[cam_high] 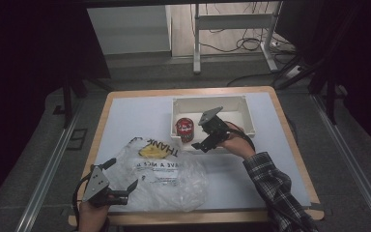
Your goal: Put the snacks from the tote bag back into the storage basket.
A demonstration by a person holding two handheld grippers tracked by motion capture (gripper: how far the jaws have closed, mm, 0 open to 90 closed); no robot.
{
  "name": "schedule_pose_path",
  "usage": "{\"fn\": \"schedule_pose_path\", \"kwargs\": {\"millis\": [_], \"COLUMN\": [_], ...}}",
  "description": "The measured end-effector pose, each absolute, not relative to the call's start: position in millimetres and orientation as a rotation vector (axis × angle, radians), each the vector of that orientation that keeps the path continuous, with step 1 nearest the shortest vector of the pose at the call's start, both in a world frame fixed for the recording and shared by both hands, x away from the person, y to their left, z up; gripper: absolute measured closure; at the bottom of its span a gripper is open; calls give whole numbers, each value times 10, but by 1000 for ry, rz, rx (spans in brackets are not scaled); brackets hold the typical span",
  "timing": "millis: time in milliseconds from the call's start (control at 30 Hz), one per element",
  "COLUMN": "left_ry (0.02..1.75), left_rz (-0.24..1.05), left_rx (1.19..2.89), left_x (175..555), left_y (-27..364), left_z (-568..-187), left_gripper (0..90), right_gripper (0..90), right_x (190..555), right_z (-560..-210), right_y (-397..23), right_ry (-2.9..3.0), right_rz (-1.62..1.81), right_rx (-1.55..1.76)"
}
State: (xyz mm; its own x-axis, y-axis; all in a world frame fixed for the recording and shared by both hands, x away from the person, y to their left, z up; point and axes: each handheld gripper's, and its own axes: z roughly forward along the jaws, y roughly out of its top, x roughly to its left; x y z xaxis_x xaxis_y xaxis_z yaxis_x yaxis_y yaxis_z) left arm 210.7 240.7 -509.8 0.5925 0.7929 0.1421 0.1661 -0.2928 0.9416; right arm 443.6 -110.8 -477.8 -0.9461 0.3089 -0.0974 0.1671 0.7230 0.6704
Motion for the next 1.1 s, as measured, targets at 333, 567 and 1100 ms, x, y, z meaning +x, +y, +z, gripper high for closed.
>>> {"fn": "schedule_pose_path", "kwargs": {"millis": [333, 567, 1100], "left_ry": [784, 783, 776], "left_rz": [760, 760, 758], "left_rx": [1792, 1792, 1801], "left_x": [2108, 2108, 2108], "left_y": [2405, 2404, 2395], "left_z": [-5099, -5099, -5099], "left_gripper": [0, 0, 1], "right_gripper": [46, 45, 45], "right_x": [4365, 4297, 4145], "right_z": [-4793, -4767, -4792], "right_y": [-1180, -1231, -1358], "right_ry": [2718, 2703, 2689], "right_rz": [1050, 1077, 1079], "right_rx": [402, 413, 443]}}
